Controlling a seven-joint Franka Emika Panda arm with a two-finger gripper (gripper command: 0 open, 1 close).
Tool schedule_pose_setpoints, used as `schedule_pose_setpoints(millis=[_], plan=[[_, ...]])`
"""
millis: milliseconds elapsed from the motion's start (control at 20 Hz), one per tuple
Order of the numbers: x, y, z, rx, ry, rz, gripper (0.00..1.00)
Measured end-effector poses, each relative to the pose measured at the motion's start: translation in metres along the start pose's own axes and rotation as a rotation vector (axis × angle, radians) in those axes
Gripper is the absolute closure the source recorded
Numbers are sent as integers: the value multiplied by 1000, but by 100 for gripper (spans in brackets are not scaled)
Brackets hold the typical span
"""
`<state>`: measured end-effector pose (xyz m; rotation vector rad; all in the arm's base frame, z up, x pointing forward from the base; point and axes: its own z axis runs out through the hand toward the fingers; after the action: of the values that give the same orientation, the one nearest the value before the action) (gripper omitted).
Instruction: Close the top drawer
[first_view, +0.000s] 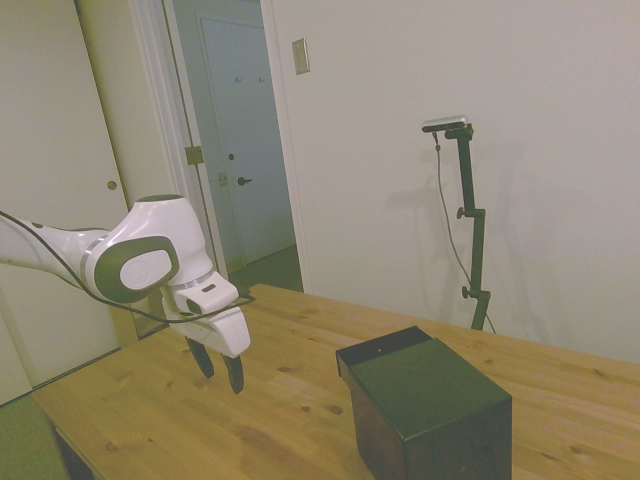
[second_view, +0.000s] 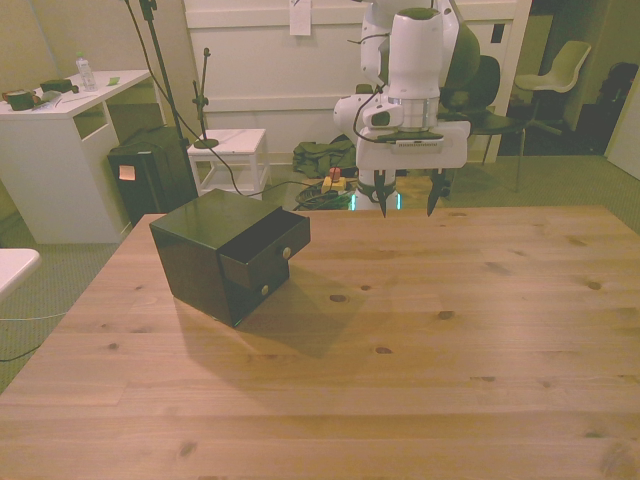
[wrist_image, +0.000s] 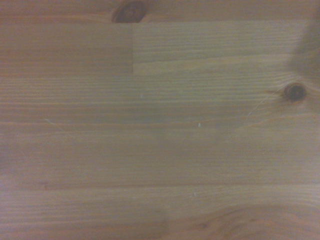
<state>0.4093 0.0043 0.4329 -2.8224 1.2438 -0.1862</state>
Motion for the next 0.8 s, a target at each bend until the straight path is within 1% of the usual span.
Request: schedule_pose_setpoints(millis=[150,300,450,550,800], plan=[[4,0,-1,7,5,7,0],[23,-1,-8,24,17,37,0],[54,-6,-12,39,50,75,0],[82,-11,-12,49,85,115,0],[142,-33,-11,79,162,199,0]])
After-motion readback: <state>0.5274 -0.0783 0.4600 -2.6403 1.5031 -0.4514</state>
